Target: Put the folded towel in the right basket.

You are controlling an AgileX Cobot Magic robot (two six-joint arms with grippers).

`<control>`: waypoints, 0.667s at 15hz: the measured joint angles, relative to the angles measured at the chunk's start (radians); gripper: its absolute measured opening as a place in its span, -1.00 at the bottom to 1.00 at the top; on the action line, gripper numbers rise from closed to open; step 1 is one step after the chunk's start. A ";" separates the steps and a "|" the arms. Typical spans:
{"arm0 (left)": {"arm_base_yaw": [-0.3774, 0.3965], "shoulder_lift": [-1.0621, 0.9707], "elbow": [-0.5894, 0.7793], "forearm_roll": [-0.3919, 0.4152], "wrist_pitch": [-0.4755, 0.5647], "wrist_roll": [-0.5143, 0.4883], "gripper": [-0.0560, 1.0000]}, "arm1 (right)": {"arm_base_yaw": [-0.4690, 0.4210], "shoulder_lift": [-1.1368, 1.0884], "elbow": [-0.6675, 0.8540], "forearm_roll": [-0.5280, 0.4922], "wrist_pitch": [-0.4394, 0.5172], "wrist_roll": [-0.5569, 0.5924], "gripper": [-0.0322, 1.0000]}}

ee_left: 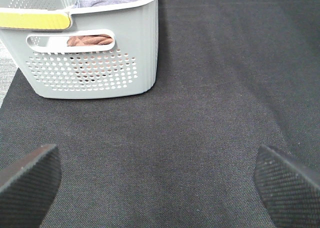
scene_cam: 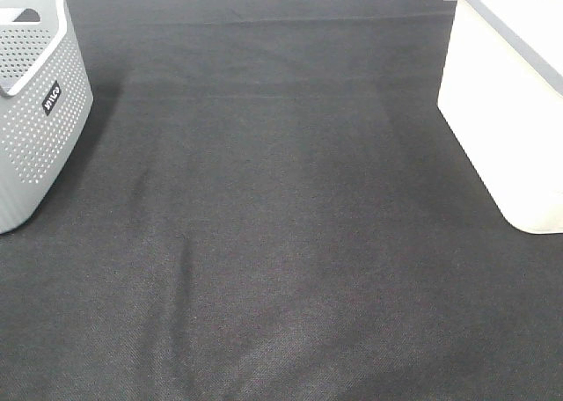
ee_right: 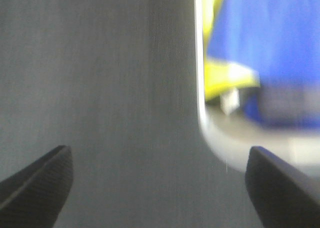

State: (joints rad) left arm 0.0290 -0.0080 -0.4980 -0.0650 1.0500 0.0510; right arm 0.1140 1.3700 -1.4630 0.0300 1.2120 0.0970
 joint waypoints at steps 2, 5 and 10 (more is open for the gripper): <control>0.000 0.000 0.000 0.000 0.000 0.000 0.95 | 0.000 -0.345 0.331 -0.005 -0.017 0.019 0.83; 0.000 0.000 0.000 0.000 0.000 0.000 0.95 | 0.000 -0.731 0.651 -0.054 -0.091 0.019 0.83; 0.000 0.000 0.000 0.000 0.000 0.000 0.95 | 0.000 -1.142 0.916 -0.094 -0.117 0.019 0.83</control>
State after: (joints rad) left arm 0.0290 -0.0080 -0.4980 -0.0650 1.0500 0.0510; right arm 0.1140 0.2280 -0.5470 -0.0640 1.0950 0.1160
